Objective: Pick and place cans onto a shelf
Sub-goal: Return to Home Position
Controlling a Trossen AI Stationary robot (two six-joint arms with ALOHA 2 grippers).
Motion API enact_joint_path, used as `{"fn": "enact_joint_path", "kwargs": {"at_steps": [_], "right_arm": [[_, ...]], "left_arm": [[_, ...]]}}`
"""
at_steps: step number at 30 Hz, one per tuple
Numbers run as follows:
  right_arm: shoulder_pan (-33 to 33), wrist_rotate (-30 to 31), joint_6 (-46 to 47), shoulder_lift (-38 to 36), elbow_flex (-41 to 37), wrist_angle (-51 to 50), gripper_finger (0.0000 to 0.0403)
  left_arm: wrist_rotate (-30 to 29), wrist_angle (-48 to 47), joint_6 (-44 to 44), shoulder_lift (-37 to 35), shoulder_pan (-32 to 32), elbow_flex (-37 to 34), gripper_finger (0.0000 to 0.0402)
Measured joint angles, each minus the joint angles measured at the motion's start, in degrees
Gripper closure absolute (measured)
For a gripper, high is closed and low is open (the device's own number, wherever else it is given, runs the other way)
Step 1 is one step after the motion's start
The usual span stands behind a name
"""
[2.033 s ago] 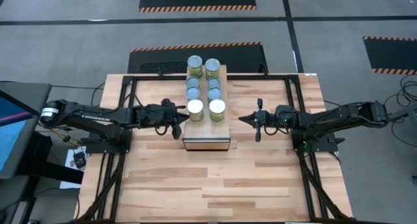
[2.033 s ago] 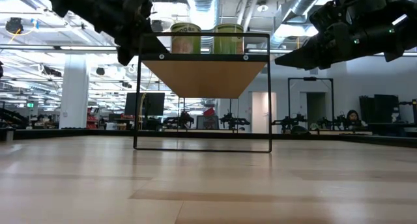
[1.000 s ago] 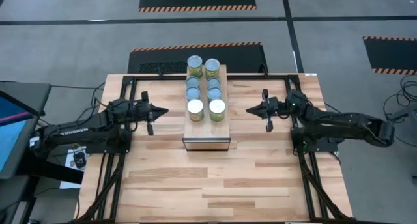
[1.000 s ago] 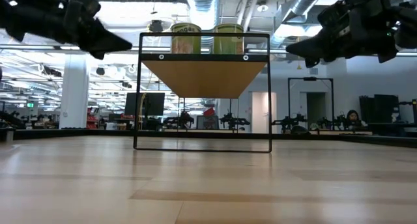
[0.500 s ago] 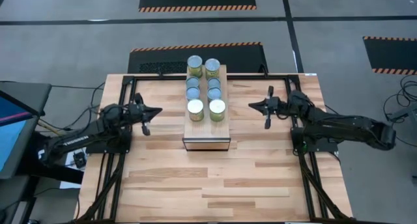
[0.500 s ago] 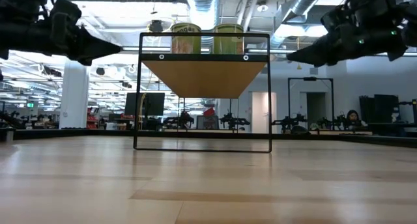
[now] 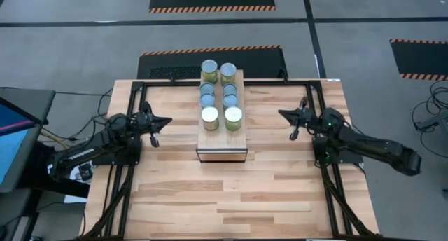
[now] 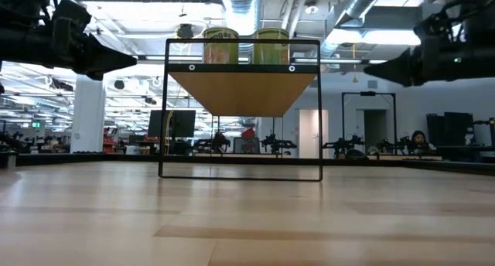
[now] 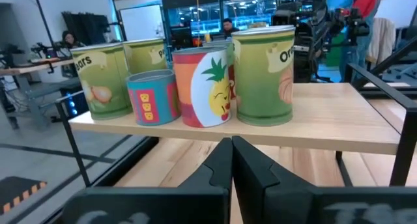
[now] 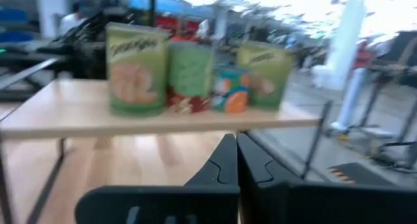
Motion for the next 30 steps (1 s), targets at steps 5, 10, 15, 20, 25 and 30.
{"fn": "enact_joint_path", "kwargs": {"at_steps": [5, 10, 15, 20, 25, 30], "right_arm": [[1.5, 7.0, -0.7, -11.5, 0.0, -9.5, 0.0400], [4.7, 14.1, -0.7, -20.4, 0.0, -18.7, 0.0399], [7.8, 17.1, -0.4, -20.2, -0.1, -21.6, 0.0399], [9.2, 15.4, 1.0, -20.2, -0.1, -22.0, 0.0399], [10.5, 15.4, 2.2, -20.2, -0.1, -21.9, 0.0397], [10.6, 15.3, 4.0, -19.9, -0.1, -22.5, 0.0394]], "left_arm": [[-3.3, 0.5, -0.5, 0.0, 0.0, -0.1, 0.0401], [-9.5, 4.4, -1.2, 0.0, 0.0, -2.5, 0.0401], [-11.4, 5.5, -2.4, 0.6, 0.2, -3.0, 0.0402], [-6.2, 5.4, -1.5, 0.0, 0.2, -3.1, 0.0401], [-0.6, 5.8, -1.5, 0.1, 0.1, -3.1, 0.0401], [-0.9, 5.7, -3.6, 0.2, 0.1, -3.1, 0.0402]]}}
